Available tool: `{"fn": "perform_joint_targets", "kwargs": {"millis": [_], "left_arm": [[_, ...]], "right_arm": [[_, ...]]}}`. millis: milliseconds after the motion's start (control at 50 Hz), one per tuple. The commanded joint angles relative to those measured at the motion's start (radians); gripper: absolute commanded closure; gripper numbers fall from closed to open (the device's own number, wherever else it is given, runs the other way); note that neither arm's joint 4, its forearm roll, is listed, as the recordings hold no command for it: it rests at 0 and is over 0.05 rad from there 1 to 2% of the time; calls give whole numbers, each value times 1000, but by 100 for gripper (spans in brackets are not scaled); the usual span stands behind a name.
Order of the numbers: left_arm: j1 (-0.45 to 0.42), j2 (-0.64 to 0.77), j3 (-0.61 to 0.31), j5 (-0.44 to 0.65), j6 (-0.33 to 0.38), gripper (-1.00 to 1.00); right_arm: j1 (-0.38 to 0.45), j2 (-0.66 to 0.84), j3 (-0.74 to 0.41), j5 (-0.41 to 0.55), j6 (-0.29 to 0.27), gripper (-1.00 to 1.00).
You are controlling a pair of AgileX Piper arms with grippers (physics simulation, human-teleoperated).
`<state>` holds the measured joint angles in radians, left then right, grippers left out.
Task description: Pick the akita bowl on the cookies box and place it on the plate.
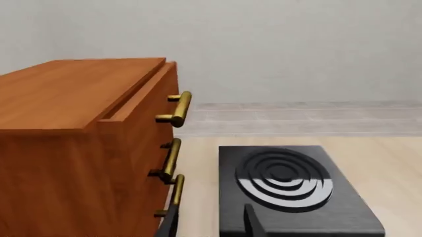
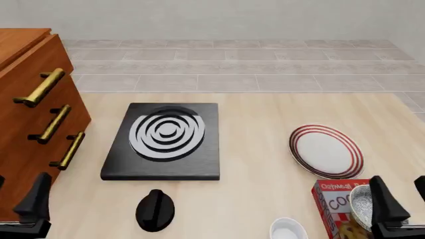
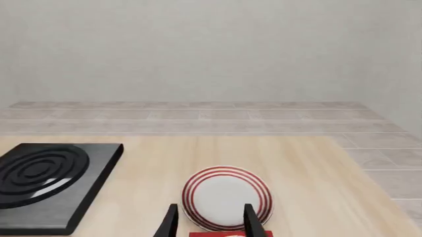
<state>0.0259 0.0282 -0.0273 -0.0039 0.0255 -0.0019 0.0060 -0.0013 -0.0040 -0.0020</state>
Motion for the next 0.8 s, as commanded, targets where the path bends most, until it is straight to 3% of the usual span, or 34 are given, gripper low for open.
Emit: {"fn": "perform_joint_targets", "kwargs": {"millis": [20, 60, 340, 440, 540, 660, 720, 740, 800], "left_arm": [[-26, -21, 23, 2, -26, -100], [-26, -21, 23, 2, -26, -100], [-26, -21, 23, 2, -26, -100], [-26, -21, 23, 2, -26, -100], [-26, -21, 23, 2, -26, -100], [-26, -21, 23, 2, -26, -100], [-26, -21, 23, 2, -26, -100], [-26, -21, 23, 2, -26, -100], [-26, -21, 23, 2, -26, -100]], "right_arm": [[-8, 33, -2, -29, -9, -100], [4, 42, -5, -37, 22, -100], [-6, 85, -2, -75, -5, -100], [-16, 70, -17, -48, 0, -100], [-26, 32, -100, 75, 34, -100], [-32, 12, -224, 235, -12, -100], [-19, -5, -286, 299, 0, -100], [-14, -5, -349, 371, 11, -100], [-18, -5, -400, 423, 6, -100]]}}
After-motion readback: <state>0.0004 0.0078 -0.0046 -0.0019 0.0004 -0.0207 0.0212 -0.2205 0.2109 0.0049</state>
